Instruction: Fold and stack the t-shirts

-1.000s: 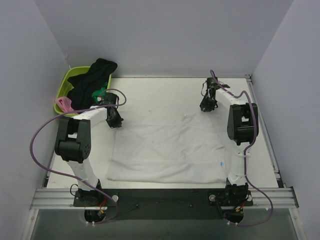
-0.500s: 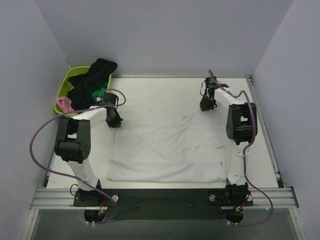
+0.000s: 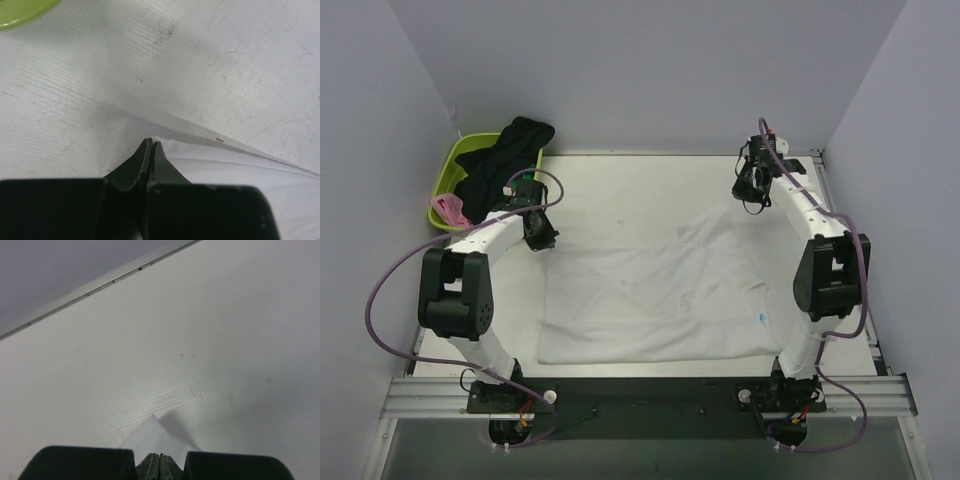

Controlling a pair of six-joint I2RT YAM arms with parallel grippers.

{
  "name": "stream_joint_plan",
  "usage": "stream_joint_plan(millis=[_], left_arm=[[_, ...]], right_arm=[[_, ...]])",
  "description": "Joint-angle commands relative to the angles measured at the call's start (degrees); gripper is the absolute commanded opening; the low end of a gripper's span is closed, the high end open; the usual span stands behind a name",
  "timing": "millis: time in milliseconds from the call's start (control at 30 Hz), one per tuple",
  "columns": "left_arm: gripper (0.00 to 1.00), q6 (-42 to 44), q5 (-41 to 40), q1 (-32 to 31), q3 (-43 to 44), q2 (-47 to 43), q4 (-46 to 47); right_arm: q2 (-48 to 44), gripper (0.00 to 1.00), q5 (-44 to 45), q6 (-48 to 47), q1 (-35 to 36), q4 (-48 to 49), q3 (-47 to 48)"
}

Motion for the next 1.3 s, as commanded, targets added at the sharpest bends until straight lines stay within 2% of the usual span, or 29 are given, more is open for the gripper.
stream_joint_plan(millis=[0,200,300,333,400,433,533,767,900,1267], left_arm=[[0.0,1.48,0.24,0.74,2.28,-5.19,-1.61],[0.0,2.45,0.51,0.91,-1.24,-9.68,-0.83],[0.0,2.8,1.3,0.83,-0.98,-7.93,-0.74],[0.0,2.8,1.56,0.83,-0.72,-7.23,-0.65],[0.0,2.54,1.47,0.74,-0.19,-5.38,-0.91],[0.0,2.36,1.47,0.82,-0.19,-4.94,-0.65],[0.0,2.1,1.82,0.65,-0.1,-3.97,-0.21],[0.0,1.48,1.91,0.65,0.25,-2.65,0.32],[0.0,1.4,1.56,0.65,-0.36,-2.74,0.58],[0.0,1.48,1.38,0.74,-0.8,-2.12,0.67]], right_arm=[[-8.16,0.0,1.73,-0.58,0.34,-1.01,-4.13],[-16.43,0.0,2.34,-0.23,0.25,0.75,-13.1],[-14.78,0.0,0.42,0.12,0.34,0.05,-12.5],[-13.9,0.15,-0.11,0.3,0.51,-0.21,-11.54],[-11.0,0.39,-0.03,0.56,0.86,-0.22,-10.56],[-9.86,0.55,-0.12,0.39,1.04,-0.39,-10.04],[-4.85,0.64,-0.12,-0.4,1.39,-0.57,-6.79],[7.88,0.63,-2.14,-0.58,1.39,-2.59,4.2],[11.68,0.61,-2.67,-0.58,1.48,-2.85,8.77],[17.83,0.54,-2.67,-0.75,2.27,-2.77,11.67]])
